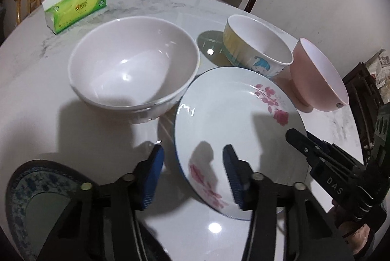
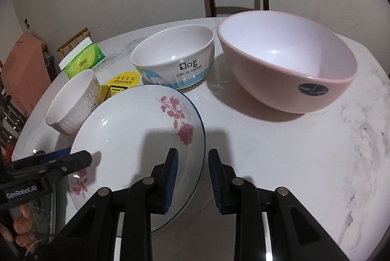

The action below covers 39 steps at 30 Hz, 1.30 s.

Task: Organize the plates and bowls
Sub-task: 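Move both tools to the rim of the white pink-flower plate, then close the left tool on the pink-flower plate rim while the right tool closes on it too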

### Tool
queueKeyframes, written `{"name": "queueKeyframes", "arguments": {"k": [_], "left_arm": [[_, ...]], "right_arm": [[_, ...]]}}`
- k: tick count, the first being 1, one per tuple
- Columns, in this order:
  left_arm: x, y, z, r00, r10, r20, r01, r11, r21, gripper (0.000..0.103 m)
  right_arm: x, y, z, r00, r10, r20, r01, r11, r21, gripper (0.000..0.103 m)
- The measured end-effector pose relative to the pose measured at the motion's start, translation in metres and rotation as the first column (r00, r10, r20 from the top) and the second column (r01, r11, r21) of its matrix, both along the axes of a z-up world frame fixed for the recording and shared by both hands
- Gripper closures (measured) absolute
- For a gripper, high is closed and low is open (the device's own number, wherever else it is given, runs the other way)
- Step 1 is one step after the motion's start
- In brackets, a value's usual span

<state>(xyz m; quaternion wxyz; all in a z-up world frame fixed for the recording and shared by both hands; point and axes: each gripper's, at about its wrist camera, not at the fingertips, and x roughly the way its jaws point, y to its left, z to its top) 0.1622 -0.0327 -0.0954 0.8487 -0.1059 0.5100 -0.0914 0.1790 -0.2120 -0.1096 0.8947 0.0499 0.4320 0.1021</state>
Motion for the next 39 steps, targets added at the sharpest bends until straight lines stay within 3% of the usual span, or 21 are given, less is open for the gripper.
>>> {"name": "queueKeyframes", "arguments": {"k": [7, 10, 16, 39], "left_arm": [[0.009, -0.002, -0.006, 1.0, 0.0, -0.014, 0.0, 1.0, -0.017, 0.071], [0.01, -0.003, -0.008, 1.0, 0.013, -0.018, -0.013, 1.0, -0.016, 0.075], [0.008, -0.006, -0.007, 1.0, 0.004, -0.019, -0.004, 1.0, 0.017, 0.087], [-0.021, -0.02, 0.002, 0.998, -0.065, 0.002, 0.064, 0.998, 0.006, 0.089]], "right_arm": [[0.007, -0.006, -0.006, 1.0, 0.005, -0.025, -0.004, 0.999, 0.035, 0.077], [0.006, -0.005, -0.006, 1.0, 0.011, -0.025, -0.01, 0.999, 0.04, 0.086], [-0.002, -0.008, -0.007, 0.999, -0.022, -0.023, 0.023, 0.999, 0.039, 0.086], [-0.053, -0.023, 0.005, 0.997, -0.081, -0.017, 0.081, 0.996, 0.03, 0.087]]}}
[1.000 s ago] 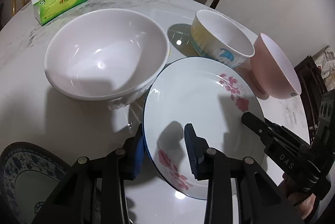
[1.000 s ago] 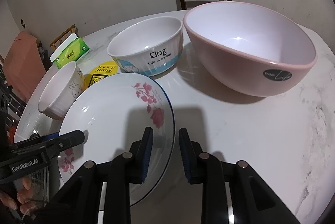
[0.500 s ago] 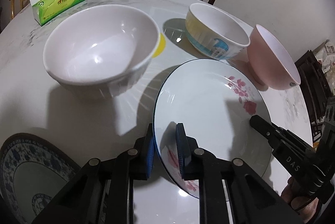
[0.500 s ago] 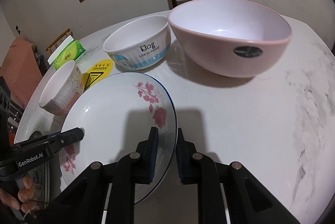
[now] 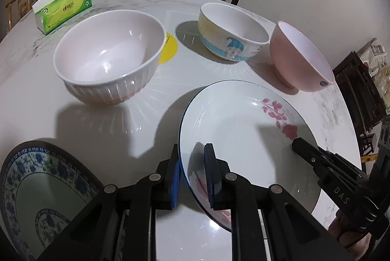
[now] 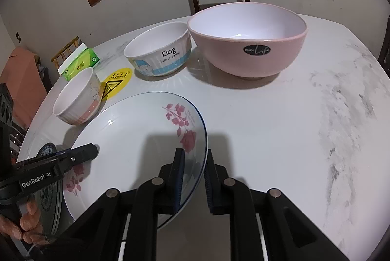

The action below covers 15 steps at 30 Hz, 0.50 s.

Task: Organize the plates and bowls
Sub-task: 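Close the left tool on the pink-flower plate rim while the right tool closes on it too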

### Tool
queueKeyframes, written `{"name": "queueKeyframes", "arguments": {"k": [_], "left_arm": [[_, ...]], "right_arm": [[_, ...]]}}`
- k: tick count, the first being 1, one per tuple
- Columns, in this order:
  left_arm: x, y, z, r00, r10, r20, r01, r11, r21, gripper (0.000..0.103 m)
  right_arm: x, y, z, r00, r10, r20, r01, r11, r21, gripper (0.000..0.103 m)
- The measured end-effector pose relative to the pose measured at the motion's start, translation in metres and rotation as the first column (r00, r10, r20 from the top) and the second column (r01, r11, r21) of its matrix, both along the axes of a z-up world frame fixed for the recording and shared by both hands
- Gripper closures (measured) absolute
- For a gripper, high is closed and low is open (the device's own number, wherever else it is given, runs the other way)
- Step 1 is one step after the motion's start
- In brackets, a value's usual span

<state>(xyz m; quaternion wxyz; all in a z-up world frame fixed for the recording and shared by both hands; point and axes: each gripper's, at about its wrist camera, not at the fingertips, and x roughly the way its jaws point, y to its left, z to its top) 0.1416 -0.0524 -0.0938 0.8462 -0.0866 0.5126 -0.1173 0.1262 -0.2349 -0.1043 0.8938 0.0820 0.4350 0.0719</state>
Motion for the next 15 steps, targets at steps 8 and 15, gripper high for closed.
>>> {"name": "queueKeyframes", "arguments": {"k": [8, 15], "left_arm": [[-0.011, -0.001, -0.001, 0.999, -0.039, -0.027, 0.039, 0.999, -0.01, 0.089], [-0.024, -0.009, 0.0, 0.997, -0.072, -0.027, 0.072, 0.997, -0.006, 0.089]], "right_arm": [[-0.015, -0.003, 0.0, 1.0, 0.008, -0.019, -0.009, 1.0, -0.01, 0.087], [-0.029, -0.008, 0.0, 1.0, -0.003, -0.022, 0.003, 1.0, -0.016, 0.087]]}}
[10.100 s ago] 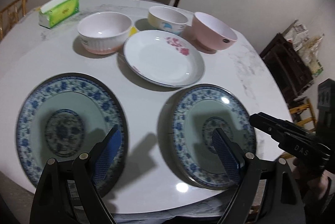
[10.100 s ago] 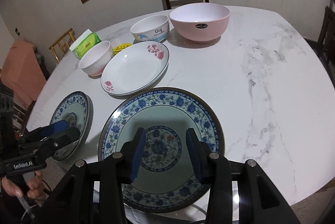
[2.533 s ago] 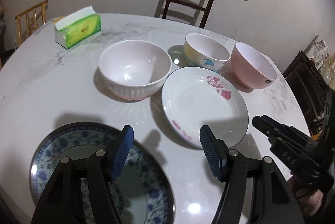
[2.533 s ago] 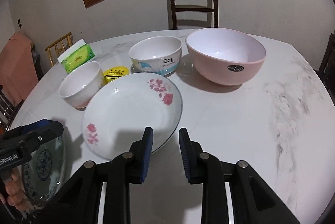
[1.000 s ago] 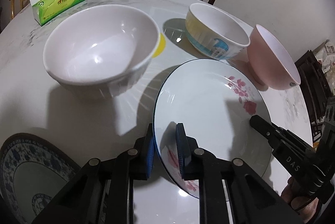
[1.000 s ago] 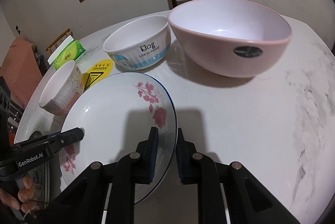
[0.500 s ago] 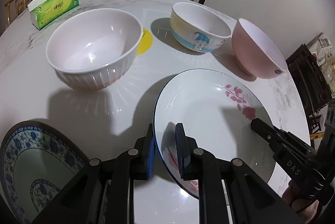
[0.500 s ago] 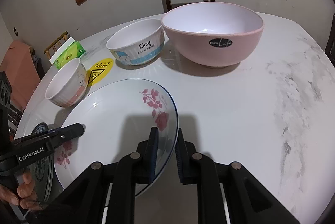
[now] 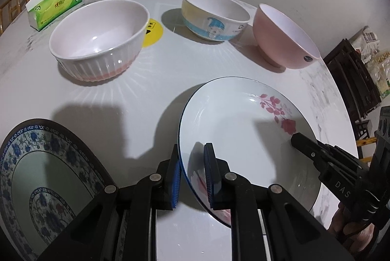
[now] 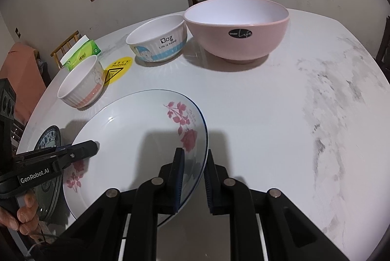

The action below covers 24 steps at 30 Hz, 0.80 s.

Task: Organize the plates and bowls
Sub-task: 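Close the left tool on the pink-flower plate rim while the right tool closes on it too, then lift the pink-flower plate with both tools and carry it over the blue-and-white plates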

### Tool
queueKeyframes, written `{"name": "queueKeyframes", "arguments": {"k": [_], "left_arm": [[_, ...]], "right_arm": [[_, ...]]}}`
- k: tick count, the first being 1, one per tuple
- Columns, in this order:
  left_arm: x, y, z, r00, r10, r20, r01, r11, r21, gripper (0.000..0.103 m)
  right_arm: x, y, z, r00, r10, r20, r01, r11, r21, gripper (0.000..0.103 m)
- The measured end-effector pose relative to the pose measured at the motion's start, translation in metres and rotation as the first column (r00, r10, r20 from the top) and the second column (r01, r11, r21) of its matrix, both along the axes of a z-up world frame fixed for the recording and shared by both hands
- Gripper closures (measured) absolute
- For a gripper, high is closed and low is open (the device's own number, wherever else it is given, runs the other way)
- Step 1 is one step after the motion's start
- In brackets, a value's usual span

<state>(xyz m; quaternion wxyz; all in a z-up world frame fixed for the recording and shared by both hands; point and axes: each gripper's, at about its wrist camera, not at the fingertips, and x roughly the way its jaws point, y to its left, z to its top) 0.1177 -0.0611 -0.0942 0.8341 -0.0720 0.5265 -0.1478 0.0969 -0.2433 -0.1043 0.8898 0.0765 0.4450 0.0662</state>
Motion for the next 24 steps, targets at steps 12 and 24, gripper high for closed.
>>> {"name": "queueKeyframes", "arguments": {"k": [12, 24], "left_arm": [[-0.012, 0.006, 0.018, 0.999, -0.001, 0.043, 0.001, 1.0, -0.002, 0.089], [-0.033, 0.042, 0.038, 0.995, 0.061, 0.076, -0.059, 0.998, -0.015, 0.089]], "right_arm": [[-0.016, 0.005, 0.017, 0.999, 0.004, 0.041, -0.004, 1.0, -0.007, 0.087], [-0.026, 0.042, 0.038, 0.995, 0.055, 0.08, -0.053, 0.998, -0.023, 0.087]]}}
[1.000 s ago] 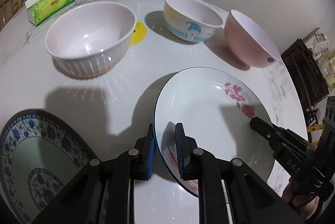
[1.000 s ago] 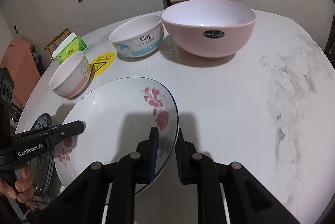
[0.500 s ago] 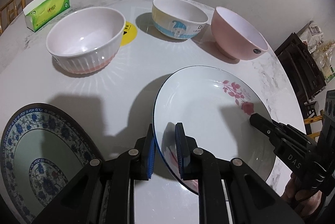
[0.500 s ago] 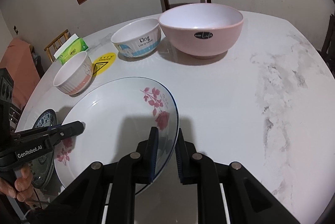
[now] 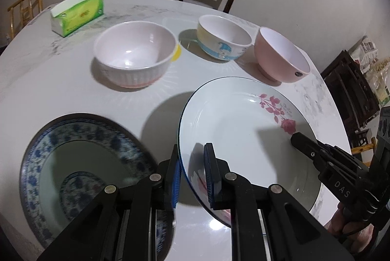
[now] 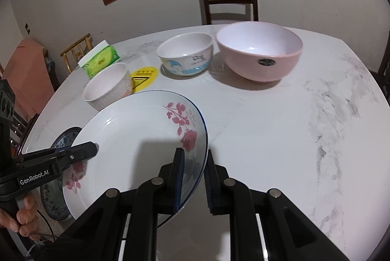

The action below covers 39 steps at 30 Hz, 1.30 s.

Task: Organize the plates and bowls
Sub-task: 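Lift the pink-flower plate with both tools and carry it over the blue-and-white plates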

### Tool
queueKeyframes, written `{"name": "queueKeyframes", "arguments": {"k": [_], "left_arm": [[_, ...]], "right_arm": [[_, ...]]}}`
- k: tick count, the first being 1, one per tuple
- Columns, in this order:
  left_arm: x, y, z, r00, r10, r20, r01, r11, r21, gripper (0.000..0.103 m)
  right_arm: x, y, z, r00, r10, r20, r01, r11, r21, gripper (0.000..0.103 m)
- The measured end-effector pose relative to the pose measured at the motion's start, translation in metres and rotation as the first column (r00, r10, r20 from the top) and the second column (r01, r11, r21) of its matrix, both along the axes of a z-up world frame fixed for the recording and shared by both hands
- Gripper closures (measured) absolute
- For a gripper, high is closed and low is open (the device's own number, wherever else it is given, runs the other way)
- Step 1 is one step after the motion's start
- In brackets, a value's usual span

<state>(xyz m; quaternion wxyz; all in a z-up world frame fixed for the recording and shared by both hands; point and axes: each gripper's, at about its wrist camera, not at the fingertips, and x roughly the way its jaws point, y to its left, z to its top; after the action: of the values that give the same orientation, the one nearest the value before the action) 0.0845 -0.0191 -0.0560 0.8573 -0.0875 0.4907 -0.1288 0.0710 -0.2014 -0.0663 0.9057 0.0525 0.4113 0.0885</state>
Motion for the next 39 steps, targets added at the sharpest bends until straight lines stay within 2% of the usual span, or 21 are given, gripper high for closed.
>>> {"name": "queueKeyframes", "arguments": {"k": [12, 20, 29, 39], "left_arm": [[-0.027, 0.055, 0.014, 0.996, 0.087, 0.027, -0.087, 0.996, -0.015, 0.089], [-0.045, 0.098, 0.019, 0.984, 0.172, 0.037, -0.172, 0.985, -0.014, 0.089], [-0.061, 0.137, 0.017, 0.969, 0.243, 0.032, -0.243, 0.97, -0.013, 0.089], [-0.069, 0.161, 0.003, 0.958, 0.287, -0.002, -0.287, 0.958, -0.012, 0.089]], "right_arm": [[-0.01, 0.059, 0.015, 0.995, 0.09, 0.03, -0.089, 0.996, -0.018, 0.087], [-0.014, 0.099, 0.016, 0.986, 0.165, 0.034, -0.165, 0.986, -0.017, 0.087], [-0.02, 0.137, 0.014, 0.973, 0.23, 0.024, -0.23, 0.973, -0.026, 0.087], [-0.018, 0.162, 0.002, 0.963, 0.269, -0.014, -0.269, 0.963, -0.024, 0.087]]}}
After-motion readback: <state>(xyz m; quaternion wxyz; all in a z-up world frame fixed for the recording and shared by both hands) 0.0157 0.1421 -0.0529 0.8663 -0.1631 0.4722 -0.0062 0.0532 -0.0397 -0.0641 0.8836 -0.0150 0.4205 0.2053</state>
